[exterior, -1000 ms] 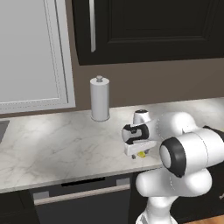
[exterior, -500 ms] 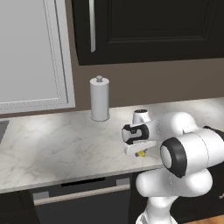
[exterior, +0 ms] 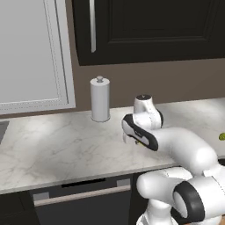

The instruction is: Place the lemon wedge and broccoli inside the fridge drawer. Close the drawer after placing the vegetables.

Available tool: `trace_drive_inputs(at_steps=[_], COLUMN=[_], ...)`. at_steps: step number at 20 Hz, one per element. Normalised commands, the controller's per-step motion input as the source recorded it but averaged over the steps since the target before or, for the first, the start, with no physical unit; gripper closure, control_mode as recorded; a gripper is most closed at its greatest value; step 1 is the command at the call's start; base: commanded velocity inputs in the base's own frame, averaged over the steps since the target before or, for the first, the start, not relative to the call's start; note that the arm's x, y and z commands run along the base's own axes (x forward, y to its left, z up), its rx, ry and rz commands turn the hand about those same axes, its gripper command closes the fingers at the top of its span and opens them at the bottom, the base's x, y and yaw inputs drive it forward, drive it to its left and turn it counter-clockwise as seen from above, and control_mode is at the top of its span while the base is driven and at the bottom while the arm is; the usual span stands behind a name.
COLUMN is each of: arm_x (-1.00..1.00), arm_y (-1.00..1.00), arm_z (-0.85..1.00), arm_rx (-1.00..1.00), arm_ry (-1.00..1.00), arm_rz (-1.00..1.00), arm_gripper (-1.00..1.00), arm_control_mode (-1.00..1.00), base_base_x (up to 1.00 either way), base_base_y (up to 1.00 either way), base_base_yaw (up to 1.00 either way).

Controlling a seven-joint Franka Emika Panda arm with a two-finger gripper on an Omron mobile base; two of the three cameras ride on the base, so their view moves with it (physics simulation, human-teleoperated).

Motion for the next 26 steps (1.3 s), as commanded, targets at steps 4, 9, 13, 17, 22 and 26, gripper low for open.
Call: trace_drive_inputs(at_steps=[4, 9, 13, 17, 22, 26], arm_x=[-0.73, -0.83, -0.66, -0.19, -0.12, 0.0], arm_y=[0.0, 0.05, 0.0, 0.03, -0.01, 0.0], arm_z=[1.0, 0.99, 0.28, 0.02, 0.06, 0.0], arm_rx=[0.0, 0.0, 0.0, 0.0, 0.0, 0.0], arm_ry=[-0.15, -0.18, -0.12, -0.05, -0.03, 0.0], arm_rz=[-0.01, 0.0, -0.04, -0.03, 0.0, 0.0], arm_gripper=[1.0, 1.0, 1.0, 1.0, 1.0, 1.0], arm_control_mode=[-1.0, -1.0, -1.0, -1.0, 1.0, 1.0], base_base_x=[0.0, 0.0, 0.0, 0.0, -0.78, -1.0], base_base_y=[0.0, 0.0, 0.0, 0.0, -0.31, -0.05], base_base_yaw=[0.0, 0.0, 0.0, 0.0, 0.0, -0.01])
